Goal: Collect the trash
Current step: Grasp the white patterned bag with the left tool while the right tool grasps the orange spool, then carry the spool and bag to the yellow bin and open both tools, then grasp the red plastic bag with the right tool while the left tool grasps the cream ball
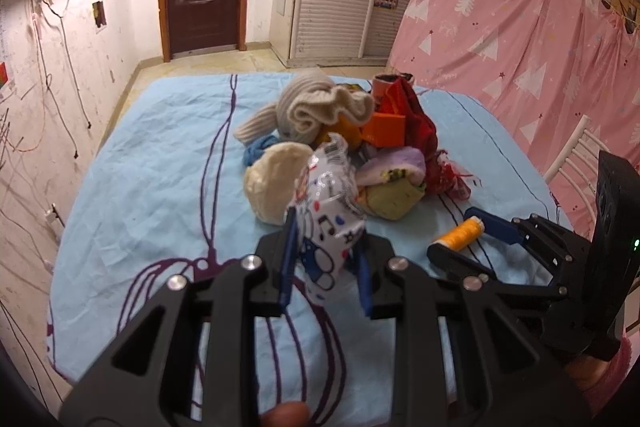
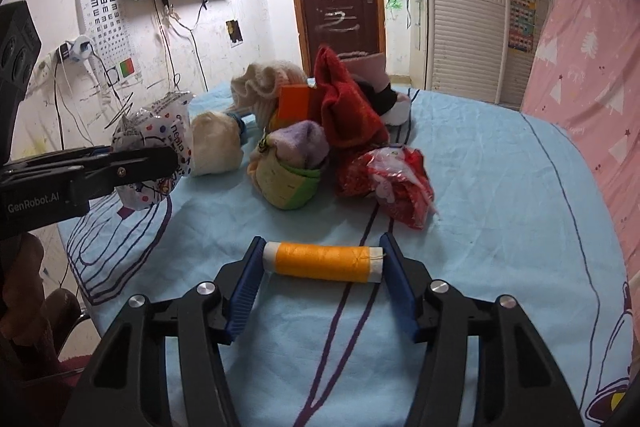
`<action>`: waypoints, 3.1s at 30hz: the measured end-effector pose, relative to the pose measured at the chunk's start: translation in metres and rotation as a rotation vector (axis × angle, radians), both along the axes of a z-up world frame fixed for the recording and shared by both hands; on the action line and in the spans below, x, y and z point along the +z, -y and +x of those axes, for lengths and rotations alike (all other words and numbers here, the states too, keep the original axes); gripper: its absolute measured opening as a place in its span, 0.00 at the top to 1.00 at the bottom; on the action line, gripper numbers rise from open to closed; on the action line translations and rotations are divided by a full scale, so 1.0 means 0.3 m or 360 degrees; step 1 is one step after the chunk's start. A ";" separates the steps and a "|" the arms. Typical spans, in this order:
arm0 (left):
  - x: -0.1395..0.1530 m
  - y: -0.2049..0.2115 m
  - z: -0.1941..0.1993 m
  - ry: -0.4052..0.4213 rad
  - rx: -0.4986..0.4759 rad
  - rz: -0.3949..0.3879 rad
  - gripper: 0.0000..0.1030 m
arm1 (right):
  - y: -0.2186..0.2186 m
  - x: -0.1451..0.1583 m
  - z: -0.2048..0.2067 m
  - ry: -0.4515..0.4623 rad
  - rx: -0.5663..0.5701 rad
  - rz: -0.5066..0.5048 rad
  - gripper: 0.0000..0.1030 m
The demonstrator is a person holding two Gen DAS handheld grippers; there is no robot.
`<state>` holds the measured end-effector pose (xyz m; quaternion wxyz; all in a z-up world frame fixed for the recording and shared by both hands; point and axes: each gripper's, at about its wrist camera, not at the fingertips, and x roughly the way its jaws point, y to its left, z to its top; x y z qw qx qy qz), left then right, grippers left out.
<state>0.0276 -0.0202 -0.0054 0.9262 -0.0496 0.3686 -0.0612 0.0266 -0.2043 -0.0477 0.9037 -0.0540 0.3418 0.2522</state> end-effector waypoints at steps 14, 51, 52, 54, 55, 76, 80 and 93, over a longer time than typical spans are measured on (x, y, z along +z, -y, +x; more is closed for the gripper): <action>0.111 0.117 0.005 0.0109 -0.0122 0.0084 0.77 | 0.189 0.152 0.003 0.0191 -0.0148 0.0081 0.50; 0.210 1.039 0.237 -0.0012 -0.1064 -0.0103 0.77 | 1.049 0.057 0.023 0.0251 -0.0872 0.0143 0.50; 0.207 1.056 0.247 -0.0020 -0.1068 -0.0113 0.77 | 1.053 0.046 0.025 0.0240 -0.0869 0.0139 0.50; 0.192 1.101 0.284 -0.0065 -0.1080 -0.0150 0.77 | 1.062 0.024 0.031 0.0218 -0.0867 0.0132 0.49; 0.180 1.130 0.307 -0.0098 -0.1087 -0.0172 0.77 | 1.068 0.006 0.033 0.0195 -0.0861 0.0125 0.48; 0.193 1.155 0.320 -0.0156 -0.1000 -0.0193 0.27 | 1.089 0.027 -0.019 0.0234 -0.0836 0.0129 0.16; 0.235 1.073 0.301 -0.0101 -0.0938 -0.0203 0.27 | 1.029 0.070 -0.009 0.0257 -0.0780 0.0125 0.16; 0.313 0.682 0.276 0.0030 -0.0587 -0.0191 0.25 | 0.716 0.155 0.075 0.0263 -0.0494 0.0055 0.16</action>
